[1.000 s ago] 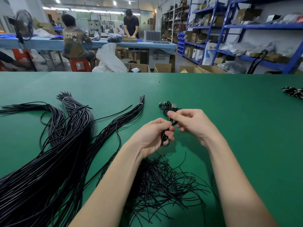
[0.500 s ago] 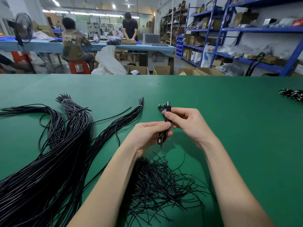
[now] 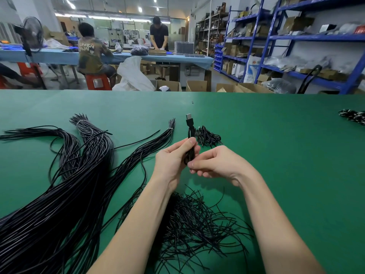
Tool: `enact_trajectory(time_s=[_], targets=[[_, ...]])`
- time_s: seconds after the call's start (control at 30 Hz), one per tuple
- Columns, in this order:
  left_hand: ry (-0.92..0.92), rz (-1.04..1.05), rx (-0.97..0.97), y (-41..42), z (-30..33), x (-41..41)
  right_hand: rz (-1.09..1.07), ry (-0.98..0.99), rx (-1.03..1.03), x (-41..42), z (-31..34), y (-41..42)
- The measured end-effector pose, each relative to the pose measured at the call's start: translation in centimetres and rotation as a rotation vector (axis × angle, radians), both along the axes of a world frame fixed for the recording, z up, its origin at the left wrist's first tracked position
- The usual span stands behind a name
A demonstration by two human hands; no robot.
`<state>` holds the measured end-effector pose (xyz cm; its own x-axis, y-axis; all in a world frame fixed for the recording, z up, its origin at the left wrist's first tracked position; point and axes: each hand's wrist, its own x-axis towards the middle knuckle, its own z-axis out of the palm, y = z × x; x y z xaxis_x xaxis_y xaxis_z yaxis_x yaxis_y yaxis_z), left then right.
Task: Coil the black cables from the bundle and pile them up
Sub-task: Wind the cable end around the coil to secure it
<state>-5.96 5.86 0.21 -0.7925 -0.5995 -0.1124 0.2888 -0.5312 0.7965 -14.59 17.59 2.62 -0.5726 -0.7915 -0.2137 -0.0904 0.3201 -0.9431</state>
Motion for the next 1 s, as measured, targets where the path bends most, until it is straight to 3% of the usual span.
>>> enact_trajectory(time_s=[0.4, 0.57, 0.67, 0.87, 1.0], targets=[[0.017, 0.037, 0.071, -0.8, -0.4, -0.2, 0.076, 0.053, 0.017, 0.1, -0.5, -0.2], [0.04, 0.086, 0.071, -1.7, -0.2, 0.1, 0.346, 0.352, 0.347, 0.6, -0.4, -0.3], [0.041, 0.09, 0.057, -1.9, -0.2, 0.3, 0.42, 0.458, 0.437, 1.5, -0.8, -1.1], [0.062, 0.084, 0.077, -2.5, -0.1, 0.5, 0.363, 0.506, 0.403, 1.0, 0.0, -0.3], [0.054, 0.073, 0.088, -2.6, -0.2, 0.6, 0.058, 0.517, 0.188, -0.2, 1.0, 0.9]])
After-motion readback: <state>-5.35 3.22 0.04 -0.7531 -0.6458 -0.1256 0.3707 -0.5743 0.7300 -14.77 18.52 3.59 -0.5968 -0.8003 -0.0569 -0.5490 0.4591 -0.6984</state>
